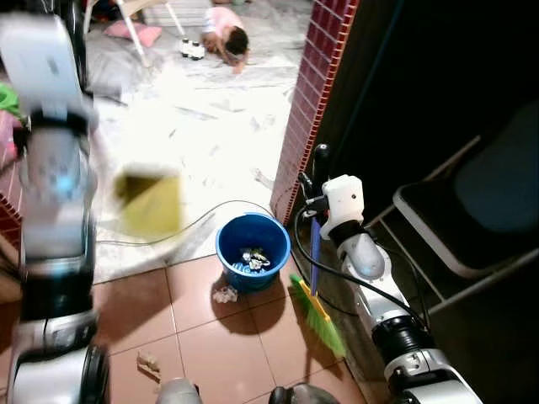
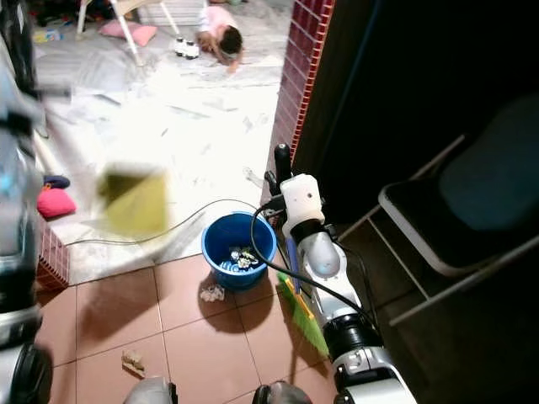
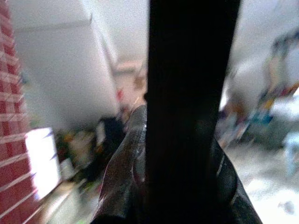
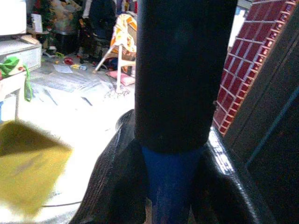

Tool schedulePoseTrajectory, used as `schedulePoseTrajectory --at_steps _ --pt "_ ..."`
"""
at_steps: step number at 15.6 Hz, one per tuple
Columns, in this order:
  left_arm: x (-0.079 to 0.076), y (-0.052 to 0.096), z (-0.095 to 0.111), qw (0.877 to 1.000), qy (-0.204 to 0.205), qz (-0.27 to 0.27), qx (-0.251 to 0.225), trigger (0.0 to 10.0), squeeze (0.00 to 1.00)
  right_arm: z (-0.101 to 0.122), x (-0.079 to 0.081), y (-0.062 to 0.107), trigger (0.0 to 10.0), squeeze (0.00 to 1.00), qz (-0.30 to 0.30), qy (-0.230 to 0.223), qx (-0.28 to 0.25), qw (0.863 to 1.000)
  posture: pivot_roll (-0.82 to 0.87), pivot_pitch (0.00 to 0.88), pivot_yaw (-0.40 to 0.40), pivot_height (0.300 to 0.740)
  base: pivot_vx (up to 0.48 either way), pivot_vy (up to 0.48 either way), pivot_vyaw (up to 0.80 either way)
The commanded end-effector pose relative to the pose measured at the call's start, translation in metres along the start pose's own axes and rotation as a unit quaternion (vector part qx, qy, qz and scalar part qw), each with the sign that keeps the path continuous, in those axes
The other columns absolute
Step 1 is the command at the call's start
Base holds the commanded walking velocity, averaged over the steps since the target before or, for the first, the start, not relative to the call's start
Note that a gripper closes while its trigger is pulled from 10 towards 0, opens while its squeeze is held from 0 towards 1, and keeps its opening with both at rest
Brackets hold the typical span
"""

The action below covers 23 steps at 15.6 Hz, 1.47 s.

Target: Sweep floor

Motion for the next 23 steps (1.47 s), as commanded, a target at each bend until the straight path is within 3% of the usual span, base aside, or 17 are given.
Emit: schedulePoseTrajectory --at_steps 1,6,10,12,13,15,18,21,23 --pt "0.006 -0.002 0.02 0.999 0.004 0.019 -0.049 10.0 0.0 0.011 -0.005 -0.005 10.0 0.0 -0.006 0.01 -0.025 1.0 0.08 0.0 -0.111 0.74 0.0 0.0 0.0" --pt "-0.024 0.049 -0.035 0.998 0.027 -0.032 0.052 10.0 0.0 0.014 -0.008 -0.005 10.0 0.0 -0.01 0.0 -0.029 1.0 0.07 0.005 -0.11 0.74 0.0 0.0 0.0" --pt "-0.043 0.095 -0.089 0.982 0.05 -0.053 0.172 10.0 0.0 0.015 -0.006 -0.003 10.0 0.0 -0.005 -0.03 -0.023 0.999 0.05 0.019 -0.109 0.74 0.0 0.0 0.0" --pt "-0.054 0.107 -0.098 0.974 0.066 -0.064 0.209 10.0 0.0 0.011 -0.006 0.0 10.0 0.0 -0.011 -0.052 -0.013 0.999 0.04 0.026 -0.118 0.74 0.0 0.0 0.0" --pt "-0.058 0.109 -0.1 0.971 0.069 -0.062 0.221 10.0 0.0 0.01 -0.007 0.001 10.0 0.0 -0.015 -0.067 -0.008 0.998 0.05 0.031 -0.123 0.74 0.0 0.0 0.0" --pt "-0.069 0.111 -0.091 0.967 0.116 -0.072 0.217 10.0 0.0 0.009 -0.001 0.001 10.0 0.0 -0.002 -0.063 -0.005 0.998 0.06 0.04 -0.121 0.74 0.0 0.0 0.0" --pt "-0.074 0.107 -0.085 0.968 0.114 -0.069 0.214 10.0 0.0 0.008 0.003 0.0 10.0 0.0 0.0 -0.061 -0.002 0.998 0.06 0.033 -0.119 0.74 0.0 0.0 0.73" --pt "-0.077 0.094 -0.068 0.974 0.114 -0.074 0.181 10.0 0.0 0.007 0.005 -0.001 10.0 0.0 0.003 -0.071 0.0 0.997 0.07 0.021 -0.122 0.74 0.0 0.0 0.41" --pt "-0.07 0.079 -0.054 0.982 0.096 -0.061 0.15 10.0 0.0 0.008 0.003 -0.003 10.0 0.0 0.003 -0.068 0.0 0.998 0.07 0.016 -0.124 0.74 0.0 0.0 0.0"
Point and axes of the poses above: a point about 5 cm out from each wrist's last joint towards the gripper, its own y axis pointing back from the gripper into the wrist, its own z axis along the axis of the wrist's last joint, x = y × z, the point moved 1 cm from there along -y, pointing out of the wrist towards the gripper, and after that the axes turned 6 degrees about -y, right-handed, at the moved point
